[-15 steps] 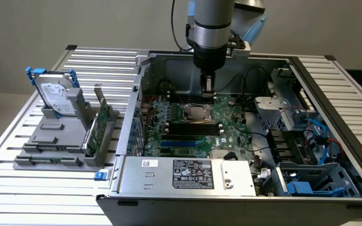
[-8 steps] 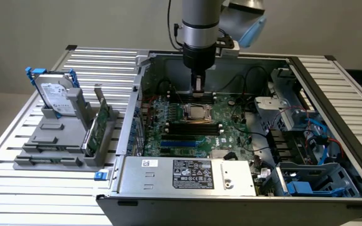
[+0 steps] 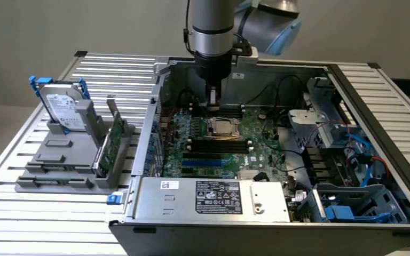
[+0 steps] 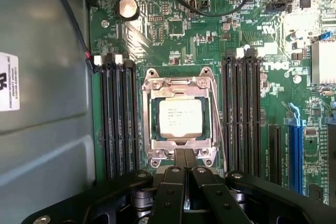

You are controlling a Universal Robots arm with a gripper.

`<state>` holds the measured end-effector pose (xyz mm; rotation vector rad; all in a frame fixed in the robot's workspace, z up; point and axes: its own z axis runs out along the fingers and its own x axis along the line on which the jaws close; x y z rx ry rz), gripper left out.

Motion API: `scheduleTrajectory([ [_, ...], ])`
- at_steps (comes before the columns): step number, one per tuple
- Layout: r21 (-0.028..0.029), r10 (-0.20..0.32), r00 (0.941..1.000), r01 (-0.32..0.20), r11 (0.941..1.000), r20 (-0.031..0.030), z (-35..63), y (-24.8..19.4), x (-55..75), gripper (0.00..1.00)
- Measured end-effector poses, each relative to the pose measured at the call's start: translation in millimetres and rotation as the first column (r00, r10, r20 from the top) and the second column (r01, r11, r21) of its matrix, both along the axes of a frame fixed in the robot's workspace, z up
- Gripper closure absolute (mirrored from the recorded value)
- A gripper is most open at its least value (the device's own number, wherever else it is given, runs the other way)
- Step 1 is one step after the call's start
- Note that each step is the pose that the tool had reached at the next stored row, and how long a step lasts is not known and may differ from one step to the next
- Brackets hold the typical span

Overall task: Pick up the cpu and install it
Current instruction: 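Close the cpu cover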

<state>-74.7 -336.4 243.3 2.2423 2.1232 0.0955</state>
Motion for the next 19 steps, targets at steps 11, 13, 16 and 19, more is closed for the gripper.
scheduleTrajectory([
  [11,0.0004,0.0,0.9999,0.0,1.0,0.0141,-20.0,0.0,-7.9,0.89],
  [13,0.0023,0.0,0.9999,0.0,1.0,0.0148,-23.6,0.0,-8.0,0.89],
  [16,0.005,0.0,0.9999,0.0,1.0,0.0155,-29.2,0.0,-8.0,0.89],
  [19,0.0085,0.0,0.9999,0.0,1.0,0.0161,-33.9,0.0,-8.0,0.89],
])
